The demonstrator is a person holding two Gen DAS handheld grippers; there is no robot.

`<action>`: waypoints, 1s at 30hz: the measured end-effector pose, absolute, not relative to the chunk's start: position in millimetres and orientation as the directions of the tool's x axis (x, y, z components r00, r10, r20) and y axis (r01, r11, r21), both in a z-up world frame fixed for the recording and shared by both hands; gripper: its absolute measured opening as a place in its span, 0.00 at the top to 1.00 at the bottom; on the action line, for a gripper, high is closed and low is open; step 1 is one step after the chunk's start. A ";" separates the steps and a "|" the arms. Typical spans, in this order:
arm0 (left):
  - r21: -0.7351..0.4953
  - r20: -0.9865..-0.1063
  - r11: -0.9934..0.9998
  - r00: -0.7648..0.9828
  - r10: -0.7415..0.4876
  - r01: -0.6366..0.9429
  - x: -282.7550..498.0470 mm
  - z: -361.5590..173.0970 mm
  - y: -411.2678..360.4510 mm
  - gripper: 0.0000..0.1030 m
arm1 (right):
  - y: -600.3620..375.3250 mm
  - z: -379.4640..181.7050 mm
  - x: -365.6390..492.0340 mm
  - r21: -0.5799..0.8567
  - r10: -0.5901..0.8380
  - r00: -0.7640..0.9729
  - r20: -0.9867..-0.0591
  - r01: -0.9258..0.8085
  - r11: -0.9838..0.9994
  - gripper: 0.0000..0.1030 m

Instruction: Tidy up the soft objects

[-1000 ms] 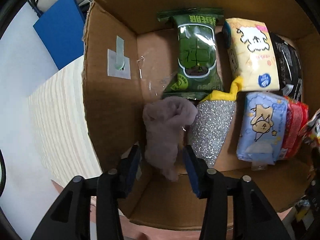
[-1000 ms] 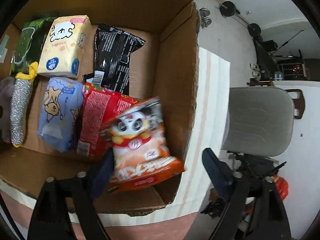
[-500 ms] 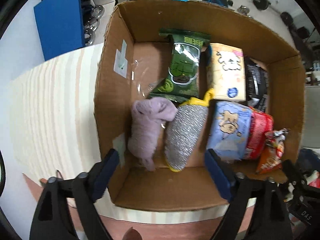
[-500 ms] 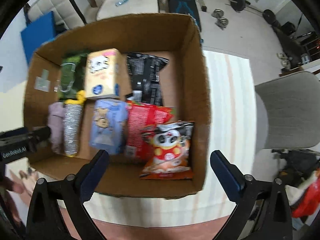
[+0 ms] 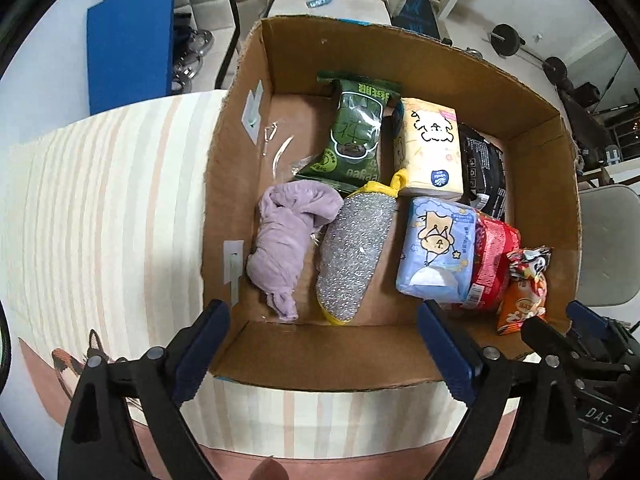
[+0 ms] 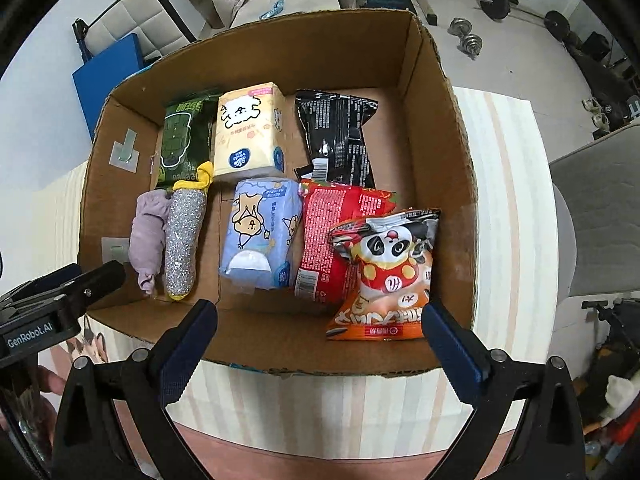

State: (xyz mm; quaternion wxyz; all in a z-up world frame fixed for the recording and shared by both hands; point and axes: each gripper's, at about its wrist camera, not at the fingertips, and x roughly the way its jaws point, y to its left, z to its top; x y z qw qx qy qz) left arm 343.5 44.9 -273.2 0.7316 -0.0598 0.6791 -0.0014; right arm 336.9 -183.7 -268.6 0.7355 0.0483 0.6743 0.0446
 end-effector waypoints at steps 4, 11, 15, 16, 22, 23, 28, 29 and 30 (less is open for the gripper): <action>-0.072 -0.993 0.995 0.097 -0.065 -0.072 338.2 -271.4 41.7 0.07 | -182.7 -266.3 333.5 0.123 0.123 0.091 -0.988 -0.004 0.992 0.00; -0.057 -0.983 0.997 0.177 -0.046 -0.058 325.9 -240.6 35.3 0.07 | -183.0 -245.3 321.8 0.121 0.121 0.129 -0.984 -0.012 0.993 0.00; -0.055 -0.969 0.997 0.244 -0.041 -0.051 305.1 -209.5 28.0 0.07 | -181.8 -213.5 304.4 0.113 0.118 0.196 -0.973 -0.038 0.993 0.00; -0.057 -0.966 0.997 0.255 -0.042 -0.052 299.6 -202.7 27.0 0.07 | -182.7 -202.7 297.2 0.123 0.129 0.216 -0.968 -0.041 0.992 0.00; -0.058 -0.931 0.997 0.363 -0.037 -0.047 251.3 -144.8 15.1 0.07 | -190.8 -143.7 251.3 0.153 0.161 0.322 -0.933 -0.049 0.987 0.00; -0.052 -0.922 0.998 0.387 -0.030 -0.046 240.6 -132.8 12.3 0.07 | -192.3 -133.8 242.0 0.153 0.162 0.340 -0.926 -0.053 0.987 0.00; -0.032 -0.888 0.999 0.459 -0.018 -0.024 198.4 -88.7 2.7 0.07 | -201.7 -86.4 191.3 0.157 0.170 0.417 -0.893 -0.067 0.985 0.00; -0.029 -0.883 0.999 0.469 -0.015 -0.022 191.0 -81.7 1.8 0.07 | -203.2 -78.2 181.0 0.157 0.172 0.429 -0.887 -0.070 0.985 0.00; -0.026 -0.877 0.999 0.481 -0.010 -0.027 182.4 -73.5 1.8 0.07 | -204.0 -71.1 172.0 0.158 0.172 0.439 -0.882 -0.070 0.985 0.00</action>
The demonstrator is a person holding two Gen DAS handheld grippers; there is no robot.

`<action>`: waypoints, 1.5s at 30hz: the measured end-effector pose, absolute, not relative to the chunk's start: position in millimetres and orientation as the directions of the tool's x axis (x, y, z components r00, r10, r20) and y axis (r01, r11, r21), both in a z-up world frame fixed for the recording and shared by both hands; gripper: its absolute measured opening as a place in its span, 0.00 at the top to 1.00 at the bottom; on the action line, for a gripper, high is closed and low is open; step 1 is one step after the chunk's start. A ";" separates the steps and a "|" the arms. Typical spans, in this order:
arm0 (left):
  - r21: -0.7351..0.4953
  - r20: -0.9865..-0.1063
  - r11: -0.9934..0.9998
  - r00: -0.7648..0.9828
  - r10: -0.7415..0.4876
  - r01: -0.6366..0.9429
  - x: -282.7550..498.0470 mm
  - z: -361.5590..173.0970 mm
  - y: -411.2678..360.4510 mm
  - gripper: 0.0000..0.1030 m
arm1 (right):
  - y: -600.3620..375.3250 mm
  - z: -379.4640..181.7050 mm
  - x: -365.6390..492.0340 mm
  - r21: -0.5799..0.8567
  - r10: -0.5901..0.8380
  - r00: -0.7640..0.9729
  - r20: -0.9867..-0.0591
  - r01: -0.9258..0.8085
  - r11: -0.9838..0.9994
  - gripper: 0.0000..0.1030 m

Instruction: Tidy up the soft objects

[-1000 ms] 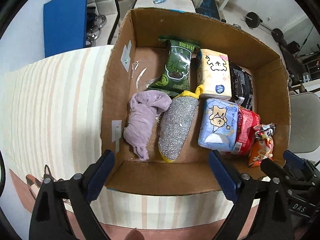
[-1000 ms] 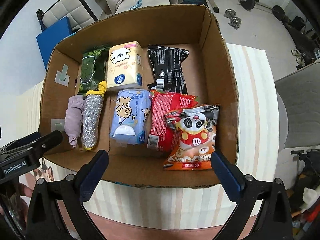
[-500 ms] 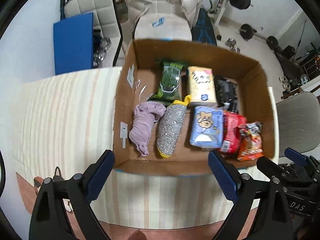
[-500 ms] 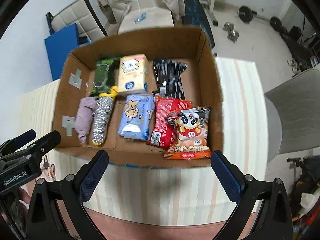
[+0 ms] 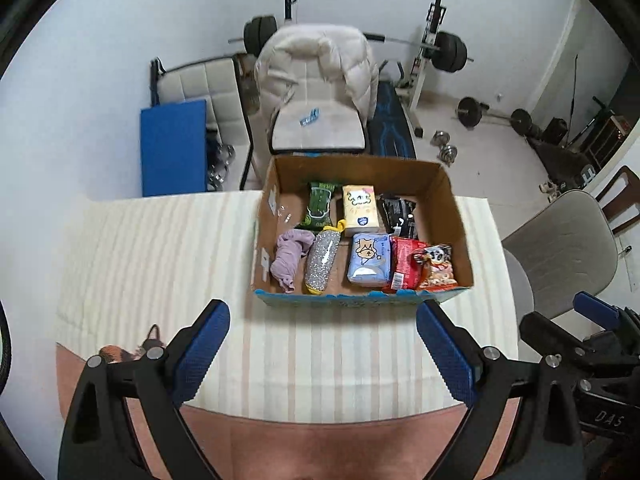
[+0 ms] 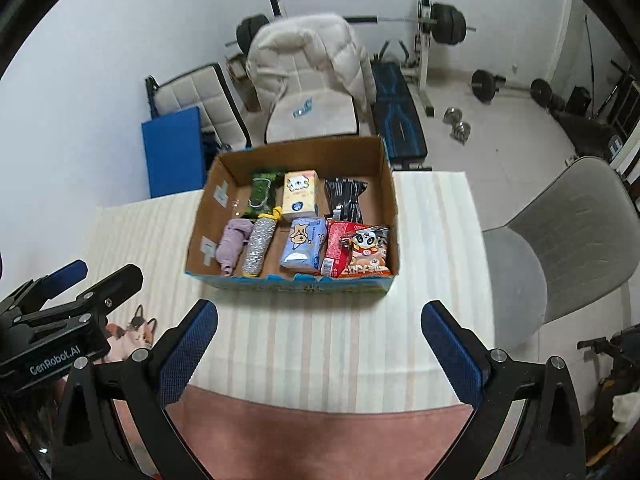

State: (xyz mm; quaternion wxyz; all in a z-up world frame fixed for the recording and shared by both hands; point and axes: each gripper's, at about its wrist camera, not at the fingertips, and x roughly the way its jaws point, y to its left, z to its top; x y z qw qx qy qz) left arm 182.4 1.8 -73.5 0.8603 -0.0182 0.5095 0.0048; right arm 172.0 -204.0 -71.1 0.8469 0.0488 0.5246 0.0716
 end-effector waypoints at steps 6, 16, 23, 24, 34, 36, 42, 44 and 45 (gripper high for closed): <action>-0.030 -0.850 0.999 0.526 -0.007 -0.035 135.3 -35.8 0.7 0.07 | -215.8 -29.1 119.6 0.175 0.190 0.497 -0.847 -0.078 0.982 0.00; -0.038 -0.823 0.998 0.568 -0.002 -0.052 84.1 0.5 -5.2 0.07 | -217.1 11.8 61.1 0.173 0.209 0.538 -0.817 -0.118 0.978 0.00; -0.023 -0.811 0.998 0.585 0.017 -0.061 70.7 8.4 -11.1 0.07 | -215.2 18.1 41.4 0.168 0.215 0.536 -0.816 -0.136 0.976 0.00; -0.021 -0.810 0.998 0.586 0.020 -0.062 69.6 8.7 -11.7 0.07 | -215.9 19.2 39.9 0.161 0.209 0.543 -0.813 -0.136 0.978 0.00; 0.013 -0.791 0.998 0.610 0.047 -0.060 69.0 7.3 -23.1 0.00 | -217.2 26.5 47.2 0.089 0.120 0.604 -0.788 -0.081 0.993 0.00; 0.022 -0.784 0.998 0.618 0.058 -0.066 70.9 8.3 -24.7 0.00 | -216.7 28.6 49.3 0.077 0.107 0.618 -0.779 -0.075 0.994 0.00; 0.025 -0.771 0.997 0.634 0.067 -0.075 72.5 13.5 -25.2 0.00 | -215.3 36.2 53.4 0.076 0.104 0.637 -0.764 -0.071 0.995 0.00; 0.028 -0.765 0.997 0.640 0.071 -0.078 72.7 16.2 -25.4 0.00 | -215.5 38.6 54.6 0.076 0.103 0.643 -0.759 -0.070 0.995 0.00; 0.026 -0.761 0.997 0.644 0.071 -0.079 72.7 17.6 -24.9 0.00 | -214.7 40.0 55.1 0.074 0.102 0.646 -0.757 -0.070 0.995 0.00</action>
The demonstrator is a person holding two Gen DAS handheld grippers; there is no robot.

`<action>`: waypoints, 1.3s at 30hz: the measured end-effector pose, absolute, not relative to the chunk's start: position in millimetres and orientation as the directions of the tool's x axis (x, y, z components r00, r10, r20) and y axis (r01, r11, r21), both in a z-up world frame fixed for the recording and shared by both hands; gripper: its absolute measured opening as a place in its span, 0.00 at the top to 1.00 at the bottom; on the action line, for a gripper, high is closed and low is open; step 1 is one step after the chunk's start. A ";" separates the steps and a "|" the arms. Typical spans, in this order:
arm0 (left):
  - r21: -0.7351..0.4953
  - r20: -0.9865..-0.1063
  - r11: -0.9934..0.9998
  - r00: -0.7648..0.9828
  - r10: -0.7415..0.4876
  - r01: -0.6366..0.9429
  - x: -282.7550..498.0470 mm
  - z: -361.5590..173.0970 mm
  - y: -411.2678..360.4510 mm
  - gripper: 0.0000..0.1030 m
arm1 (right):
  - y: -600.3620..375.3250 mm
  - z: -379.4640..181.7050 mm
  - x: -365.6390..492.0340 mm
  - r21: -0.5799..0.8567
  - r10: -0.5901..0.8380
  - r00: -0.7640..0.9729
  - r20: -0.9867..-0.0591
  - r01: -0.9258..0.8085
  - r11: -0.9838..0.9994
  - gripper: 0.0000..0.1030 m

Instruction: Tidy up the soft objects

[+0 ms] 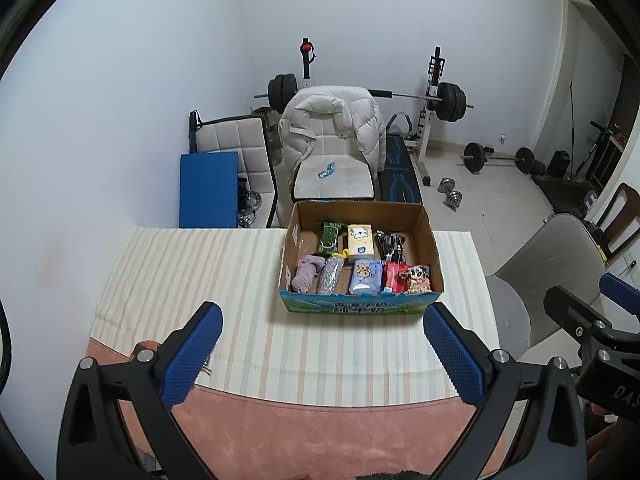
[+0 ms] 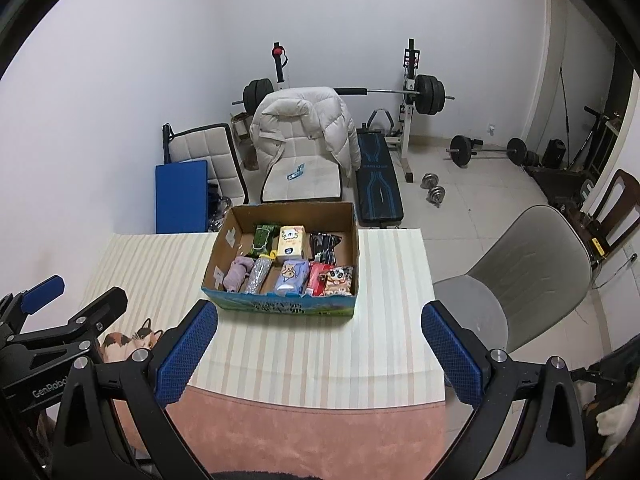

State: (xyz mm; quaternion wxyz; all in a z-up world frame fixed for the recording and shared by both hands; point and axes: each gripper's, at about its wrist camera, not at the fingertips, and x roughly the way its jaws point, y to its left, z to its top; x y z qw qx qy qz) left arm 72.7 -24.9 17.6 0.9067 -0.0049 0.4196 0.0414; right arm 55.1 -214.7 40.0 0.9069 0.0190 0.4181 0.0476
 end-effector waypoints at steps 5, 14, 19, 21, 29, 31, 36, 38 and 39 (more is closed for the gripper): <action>0.025 -0.758 0.996 0.648 0.073 -0.082 74.0 19.7 -23.8 0.00 | -213.7 44.1 57.4 0.061 0.093 0.658 -0.747 -0.071 0.996 0.00; 0.025 -0.754 0.996 0.653 0.074 -0.084 76.3 21.2 -22.4 0.00 | -210.7 46.4 57.2 0.053 0.087 0.658 -0.748 -0.072 0.996 0.00; 0.024 -0.752 0.996 0.656 0.072 -0.082 77.3 20.4 -21.6 0.00 | -211.8 45.4 59.2 0.054 0.088 0.659 -0.747 -0.072 0.996 0.00; 0.028 -0.752 0.996 0.654 0.076 -0.083 78.0 19.7 -22.1 0.00 | -211.6 44.9 59.4 0.054 0.086 0.659 -0.747 -0.069 0.996 0.00; 0.027 -0.751 0.996 0.656 0.076 -0.084 78.4 19.1 -22.1 0.00 | -214.5 43.7 60.7 0.057 0.088 0.657 -0.749 -0.068 0.996 0.00; 0.032 -0.752 0.996 0.654 0.081 -0.086 78.3 18.5 -22.6 0.00 | -214.5 43.8 61.0 0.055 0.087 0.657 -0.749 -0.069 0.996 0.00; 0.031 -0.754 0.996 0.652 0.080 -0.086 77.3 18.0 -23.4 0.00 | -215.2 43.1 60.5 0.052 0.086 0.655 -0.751 -0.070 0.996 0.00; 0.031 -0.753 0.996 0.653 0.080 -0.086 77.1 17.8 -23.0 0.00 | -215.2 43.1 60.7 0.055 0.088 0.655 -0.751 -0.071 0.996 0.00; 0.031 -0.754 0.996 0.652 0.080 -0.087 77.6 17.9 -22.6 0.00 | -214.0 44.0 61.4 0.054 0.088 0.654 -0.751 -0.072 0.996 0.00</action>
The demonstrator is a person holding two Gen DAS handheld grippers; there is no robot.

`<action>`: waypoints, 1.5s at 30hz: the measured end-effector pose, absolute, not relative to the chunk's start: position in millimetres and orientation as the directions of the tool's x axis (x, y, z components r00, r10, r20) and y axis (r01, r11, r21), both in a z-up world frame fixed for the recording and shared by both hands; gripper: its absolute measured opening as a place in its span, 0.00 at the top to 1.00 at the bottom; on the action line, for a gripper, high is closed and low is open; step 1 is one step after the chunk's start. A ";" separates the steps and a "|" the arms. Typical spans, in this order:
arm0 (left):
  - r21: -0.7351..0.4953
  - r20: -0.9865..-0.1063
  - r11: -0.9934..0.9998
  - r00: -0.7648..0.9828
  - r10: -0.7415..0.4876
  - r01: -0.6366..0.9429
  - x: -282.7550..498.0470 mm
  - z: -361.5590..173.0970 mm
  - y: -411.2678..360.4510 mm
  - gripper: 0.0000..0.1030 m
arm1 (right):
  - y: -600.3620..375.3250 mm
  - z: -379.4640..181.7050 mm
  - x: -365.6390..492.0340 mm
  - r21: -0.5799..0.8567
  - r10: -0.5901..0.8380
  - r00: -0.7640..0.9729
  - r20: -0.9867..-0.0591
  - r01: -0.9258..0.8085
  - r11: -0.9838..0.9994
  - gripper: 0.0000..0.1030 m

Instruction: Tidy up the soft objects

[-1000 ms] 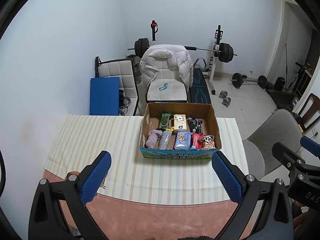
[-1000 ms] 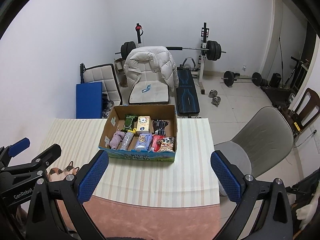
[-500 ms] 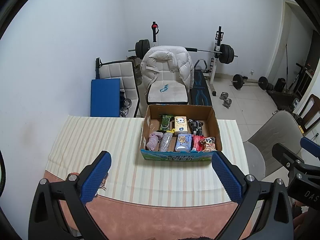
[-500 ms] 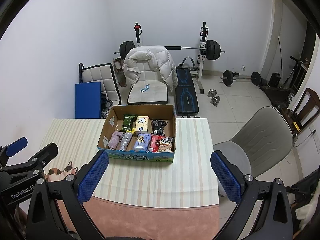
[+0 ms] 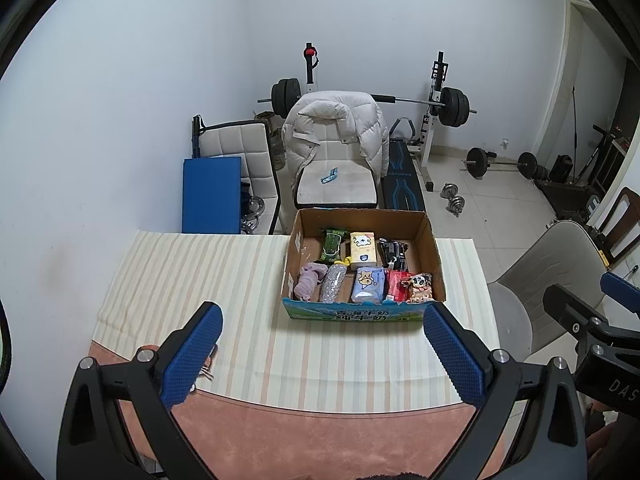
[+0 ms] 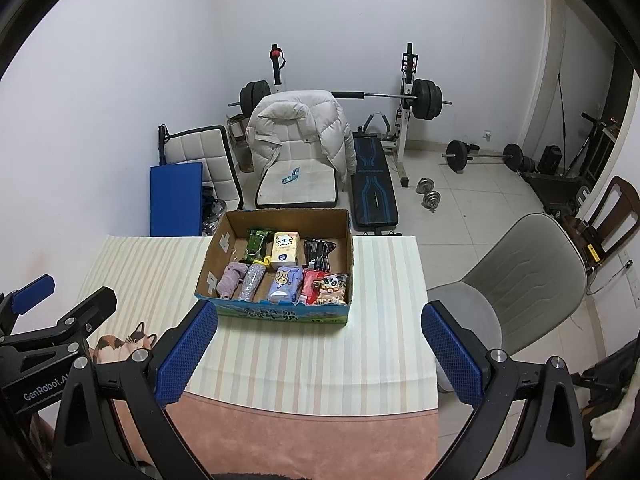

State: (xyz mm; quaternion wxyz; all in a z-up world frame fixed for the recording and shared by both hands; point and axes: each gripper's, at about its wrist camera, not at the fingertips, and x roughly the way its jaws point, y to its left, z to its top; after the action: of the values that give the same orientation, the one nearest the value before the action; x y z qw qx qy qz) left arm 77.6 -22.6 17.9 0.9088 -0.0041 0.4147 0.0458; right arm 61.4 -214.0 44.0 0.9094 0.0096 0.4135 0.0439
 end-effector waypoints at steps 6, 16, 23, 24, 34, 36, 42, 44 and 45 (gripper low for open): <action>0.028 -0.752 0.996 0.654 0.078 -0.087 77.3 18.3 -21.9 0.00 | -213.3 41.9 61.2 0.049 0.083 0.651 -0.755 -0.070 0.996 0.00; 0.026 -0.750 0.996 0.657 0.079 -0.091 78.6 21.3 -21.6 0.00 | -211.3 44.0 62.1 0.042 0.080 0.654 -0.752 -0.073 0.996 0.00; 0.023 -0.749 0.995 0.658 0.082 -0.098 80.5 24.4 -22.0 0.00 | -209.7 45.9 64.3 0.038 0.081 0.654 -0.752 -0.079 0.996 0.00; 0.024 -0.749 0.995 0.657 0.082 -0.098 80.4 24.3 -21.9 0.00 | -209.8 45.7 64.1 0.036 0.079 0.655 -0.751 -0.078 0.996 0.00; 0.023 -0.746 0.994 0.660 0.086 -0.103 81.4 28.2 -22.8 0.00 | -206.4 52.8 66.6 0.031 0.069 0.664 -0.744 -0.069 0.997 0.00; 0.022 -0.747 0.995 0.659 0.084 -0.102 81.2 27.8 -22.7 0.00 | -206.2 52.9 66.9 0.033 0.070 0.665 -0.743 -0.068 0.997 0.00; 0.022 -0.744 0.994 0.663 0.085 -0.104 81.9 29.4 -22.4 0.00 | -207.2 54.5 64.5 0.033 0.066 0.668 -0.741 -0.062 0.998 0.00; 0.022 -0.745 0.994 0.662 0.085 -0.103 81.7 29.3 -22.0 0.00 | -207.1 54.6 64.4 0.032 0.066 0.669 -0.741 -0.063 0.998 0.00; 0.020 -0.745 0.994 0.662 0.084 -0.103 82.2 30.0 -21.8 0.00 | -207.4 54.6 64.2 0.032 0.065 0.668 -0.741 -0.061 0.998 0.00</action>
State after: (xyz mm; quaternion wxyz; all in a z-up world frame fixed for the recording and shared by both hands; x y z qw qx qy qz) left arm 82.2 -21.8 30.0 0.9115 -0.0118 0.4079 0.0513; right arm 64.2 -207.4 54.6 0.9134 0.0024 0.4057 0.0346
